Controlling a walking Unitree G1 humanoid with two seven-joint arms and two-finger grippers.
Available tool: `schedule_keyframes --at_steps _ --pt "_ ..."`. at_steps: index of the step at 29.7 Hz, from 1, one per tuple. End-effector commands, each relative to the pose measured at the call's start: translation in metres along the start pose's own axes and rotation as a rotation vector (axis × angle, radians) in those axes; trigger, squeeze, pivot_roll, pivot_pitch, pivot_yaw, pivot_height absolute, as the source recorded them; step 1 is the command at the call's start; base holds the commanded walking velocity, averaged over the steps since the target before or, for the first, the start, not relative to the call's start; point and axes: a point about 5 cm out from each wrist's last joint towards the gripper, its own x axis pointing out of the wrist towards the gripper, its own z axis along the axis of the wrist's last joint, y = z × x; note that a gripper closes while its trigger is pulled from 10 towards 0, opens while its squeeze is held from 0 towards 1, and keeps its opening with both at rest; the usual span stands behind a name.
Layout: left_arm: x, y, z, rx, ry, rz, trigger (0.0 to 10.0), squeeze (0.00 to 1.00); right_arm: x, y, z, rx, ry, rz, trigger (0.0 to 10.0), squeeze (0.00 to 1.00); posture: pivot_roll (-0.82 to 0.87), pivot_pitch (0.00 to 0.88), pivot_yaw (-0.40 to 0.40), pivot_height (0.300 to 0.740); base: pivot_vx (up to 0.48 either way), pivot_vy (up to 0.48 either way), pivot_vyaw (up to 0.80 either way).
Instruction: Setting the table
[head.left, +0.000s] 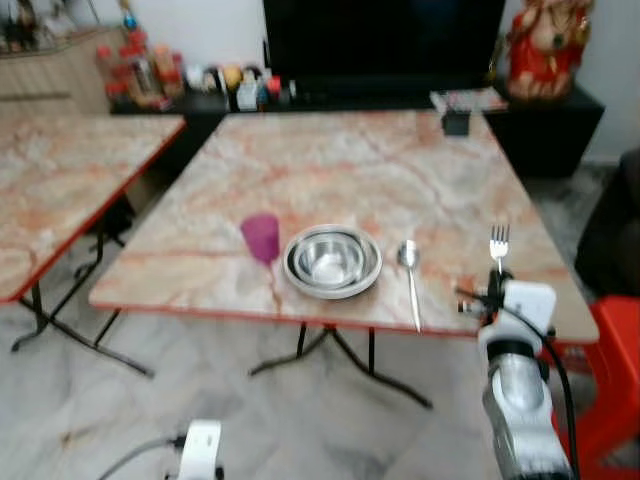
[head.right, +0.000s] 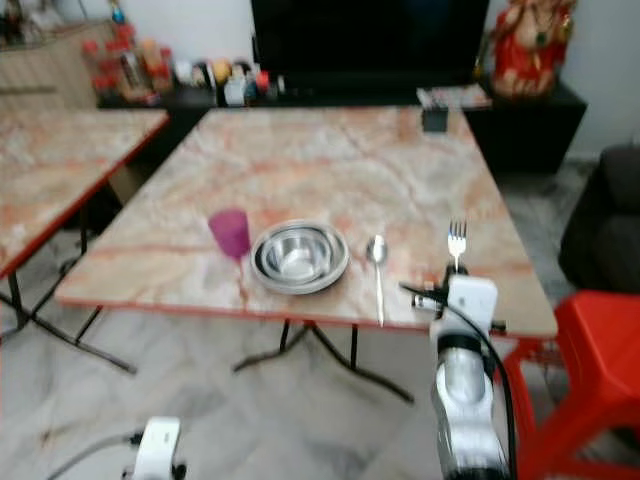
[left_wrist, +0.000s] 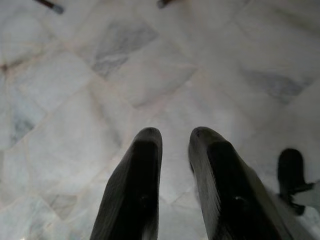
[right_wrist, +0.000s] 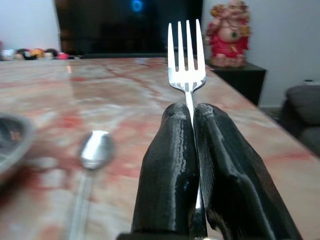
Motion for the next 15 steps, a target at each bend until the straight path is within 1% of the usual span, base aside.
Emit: schedule_keyframes --at_steps 1,15 --pt "-0.0002 0.0043 0.0000 0.003 0.000 0.010 10.0 0.00 0.0014 0.0079 0.0039 0.012 -0.011 0.024 10.0 0.00 -0.09 0.000 0.035 0.740 0.277 0.000 0.00" --pt "-0.0002 0.0036 -0.0001 0.006 0.000 0.007 10.0 0.00 0.0000 0.0116 0.0031 0.016 -0.007 0.034 10.0 0.00 -0.09 0.000 0.036 0.740 0.274 0.000 0.00"
